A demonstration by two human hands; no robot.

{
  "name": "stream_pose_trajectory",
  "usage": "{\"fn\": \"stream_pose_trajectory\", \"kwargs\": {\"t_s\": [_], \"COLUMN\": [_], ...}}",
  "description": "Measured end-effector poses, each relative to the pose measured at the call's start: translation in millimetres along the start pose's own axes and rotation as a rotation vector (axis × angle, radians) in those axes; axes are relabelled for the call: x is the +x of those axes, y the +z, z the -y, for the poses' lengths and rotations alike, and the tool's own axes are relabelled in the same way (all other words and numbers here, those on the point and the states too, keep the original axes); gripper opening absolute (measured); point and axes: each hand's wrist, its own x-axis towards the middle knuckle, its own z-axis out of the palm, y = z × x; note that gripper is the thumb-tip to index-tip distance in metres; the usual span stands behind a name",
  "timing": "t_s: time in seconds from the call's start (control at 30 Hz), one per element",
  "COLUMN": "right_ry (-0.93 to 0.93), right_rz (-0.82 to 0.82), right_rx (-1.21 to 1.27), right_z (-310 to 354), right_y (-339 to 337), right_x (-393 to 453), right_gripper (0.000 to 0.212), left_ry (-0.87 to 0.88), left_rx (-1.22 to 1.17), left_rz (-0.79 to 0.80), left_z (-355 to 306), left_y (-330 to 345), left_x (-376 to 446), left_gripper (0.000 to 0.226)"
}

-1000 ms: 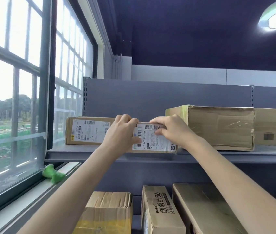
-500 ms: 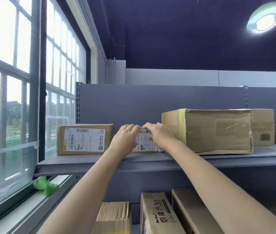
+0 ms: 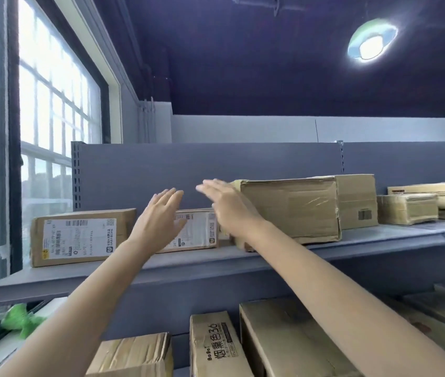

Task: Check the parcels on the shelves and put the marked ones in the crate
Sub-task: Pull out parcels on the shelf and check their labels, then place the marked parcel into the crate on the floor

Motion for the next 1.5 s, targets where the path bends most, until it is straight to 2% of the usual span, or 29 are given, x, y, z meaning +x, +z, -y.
{"fn": "stream_pose_trajectory", "kwargs": {"t_s": [0.1,0.17,0.23,0.3,0.37,0.43,0.5,0.57,0.73,0.8,0.87,0.97,1.0,1.07,1.1,1.17,1.23,1.3,1.5], "right_ry": [0.022,0.138,0.303,0.46,0.591,0.662,0.683,0.693,0.685,0.651,0.642,0.709,0.725,0.749,0.761,0.776,0.804,0.813,0.663], "right_rz": [-0.264,-0.41,-0.432,-0.285,-0.064,0.072,0.115,0.117,-0.131,-0.137,0.0,0.217,0.291,0.393,0.389,0.316,0.192,0.065,-0.13], "right_rx": [-0.041,-0.075,-0.083,-0.036,0.206,0.507,0.796,0.997,0.877,0.941,1.129,1.429,1.426,1.29,1.248,1.211,1.197,1.185,1.123], "right_z": [-43.1,-82.9,-125.9,-165.8,-194.1,-208.9,-209.4,-201.1,-187.6,-186.1,-183.0,-181.2,-179.3,-171.3,-166.4,-153.5,-139.5,-126.1,-80.4], "right_y": [-57.0,-85.8,-103.8,-111.3,-113.4,-110.2,-107.0,-104.3,-114.4,-132.7,-152.0,-176.1,-182.0,-185.2,-182.0,-173.7,-164.2,-160.3,-177.6], "right_x": [-12.3,-28.4,-46.6,-66.3,-87.3,-102.7,-112.1,-117.5,-125.7,-125.4,-128.1,-139.0,-143.7,-153.0,-156.7,-164.6,-175.6,-189.3,-231.7], "right_gripper": [0.043,0.034,0.033,0.046,0.064,0.074,0.073,0.062,0.055,0.055,0.064,0.067,0.06,0.041,0.036,0.034,0.042,0.05,0.044], "left_ry": [-0.083,-0.139,-0.203,-0.29,-0.423,-0.503,-0.526,-0.515,-0.451,-0.402,-0.364,-0.382,-0.428,-0.592,-0.684,-0.791,-0.717,-0.655,-0.495], "left_rx": [-0.242,-0.437,-0.568,-0.612,-0.659,-0.678,-0.691,-0.676,-0.666,-0.723,-0.792,-1.043,-1.12,-1.217,-1.247,-1.255,-1.156,-1.044,-1.023], "left_rz": [-0.093,-0.114,-0.068,0.034,0.1,0.057,-0.015,-0.056,-0.131,-0.121,-0.067,0.007,-0.003,-0.047,-0.039,0.08,0.179,0.089,-0.123], "left_z": [-52.7,-92.9,-127.3,-147.5,-157.2,-161.4,-165.9,-172.2,-189.6,-191.6,-192.3,-202.7,-206.2,-209.1,-210.3,-215.1,-229.0,-240.0,-244.7], "left_y": [-14.3,-17.6,-12.1,3.3,19.3,29.9,32.4,29.3,11.4,-2.2,-15.9,-32.4,-35.7,-40.7,-44.4,-49.4,-48.6,-44.6,-64.2], "left_x": [11.8,22.9,34.7,44.4,48.1,48.0,45.9,43.1,21.9,6.1,-14.0,-41.3,-46.9,-52.6,-53.9,-56.0,-62.5,-71.0,-117.6], "left_gripper": [0.054,0.054,0.057,0.062,0.059,0.05,0.042,0.037,0.035,0.035,0.036,0.016,0.007,0.015,0.024,0.04,0.036,0.031,0.038]}}
